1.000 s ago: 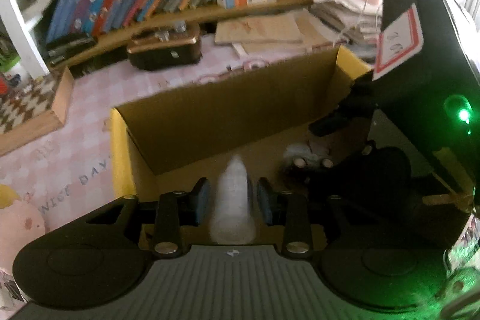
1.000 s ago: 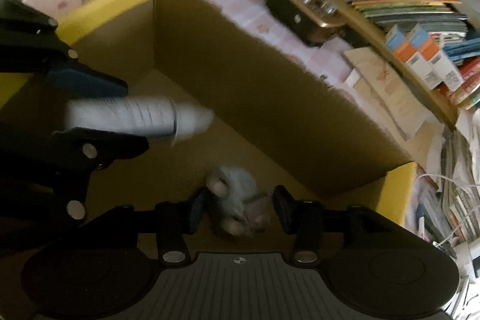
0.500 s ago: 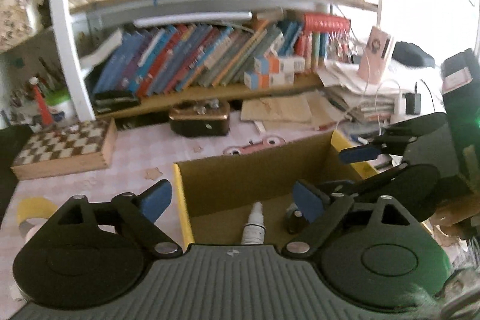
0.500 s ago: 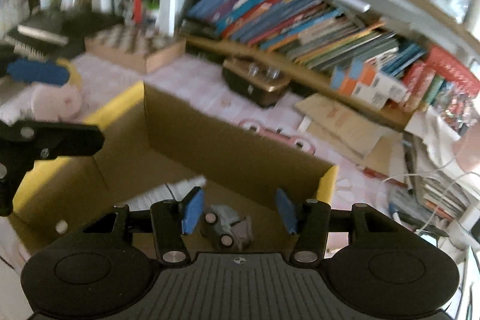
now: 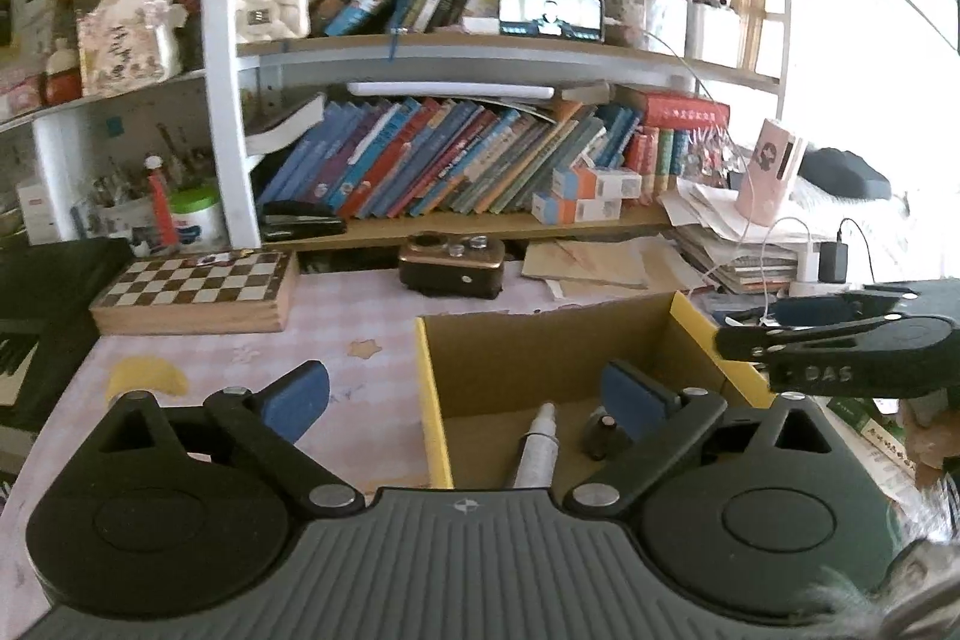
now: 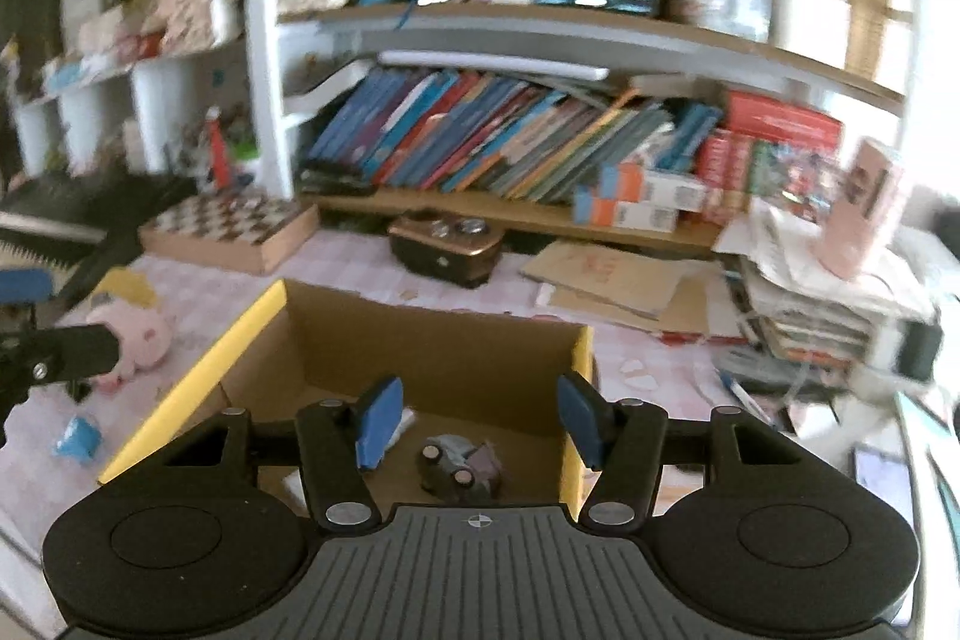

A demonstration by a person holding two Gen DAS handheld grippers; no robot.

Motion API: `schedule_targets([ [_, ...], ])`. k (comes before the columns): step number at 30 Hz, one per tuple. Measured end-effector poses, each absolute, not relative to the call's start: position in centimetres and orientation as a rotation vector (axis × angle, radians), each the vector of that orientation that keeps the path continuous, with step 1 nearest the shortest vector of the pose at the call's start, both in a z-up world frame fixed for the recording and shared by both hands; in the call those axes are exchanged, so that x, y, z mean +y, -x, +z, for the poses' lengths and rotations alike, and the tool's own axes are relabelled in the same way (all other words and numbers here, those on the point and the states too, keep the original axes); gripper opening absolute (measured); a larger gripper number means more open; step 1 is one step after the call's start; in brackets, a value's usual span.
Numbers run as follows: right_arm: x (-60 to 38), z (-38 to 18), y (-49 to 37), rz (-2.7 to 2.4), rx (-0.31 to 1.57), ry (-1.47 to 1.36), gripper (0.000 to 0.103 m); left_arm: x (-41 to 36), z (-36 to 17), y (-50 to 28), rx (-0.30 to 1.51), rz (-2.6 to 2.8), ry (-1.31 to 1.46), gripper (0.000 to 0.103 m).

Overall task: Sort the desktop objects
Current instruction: 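Lower the truck into the yellow box and open the right tool while the left tool releases the bottle inside, then withdraw both tools from the box back toward the remaining objects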

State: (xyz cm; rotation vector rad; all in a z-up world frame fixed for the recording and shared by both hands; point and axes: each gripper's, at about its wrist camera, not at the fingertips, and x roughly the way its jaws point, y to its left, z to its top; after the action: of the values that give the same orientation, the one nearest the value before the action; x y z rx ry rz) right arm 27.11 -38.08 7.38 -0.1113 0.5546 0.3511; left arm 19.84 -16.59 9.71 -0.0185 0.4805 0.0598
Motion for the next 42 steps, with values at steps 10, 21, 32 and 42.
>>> schedule_targets([
  [10, -38.0, 6.4, -21.9, 0.221, 0.557, 0.039, 0.059, -14.7, 8.5, -15.8, 0.437, 0.094, 0.025, 0.103],
  [21, -34.6, 3.4, -16.4, 0.153, 0.641, 0.001, 0.059, -11.8, 5.5, -12.3, 0.532, 0.066, 0.058, 0.103],
  [32, -31.1, 1.4, -11.2, 0.083, 0.706, -0.058, 0.059, -8.6, 2.9, -8.0, 0.617, 0.050, 0.063, 0.103],
  [42, -27.6, -0.1, -7.6, 0.093, 0.770, -0.083, 0.059, -5.6, 1.6, -5.4, 0.692, 0.023, 0.074, 0.103],
])
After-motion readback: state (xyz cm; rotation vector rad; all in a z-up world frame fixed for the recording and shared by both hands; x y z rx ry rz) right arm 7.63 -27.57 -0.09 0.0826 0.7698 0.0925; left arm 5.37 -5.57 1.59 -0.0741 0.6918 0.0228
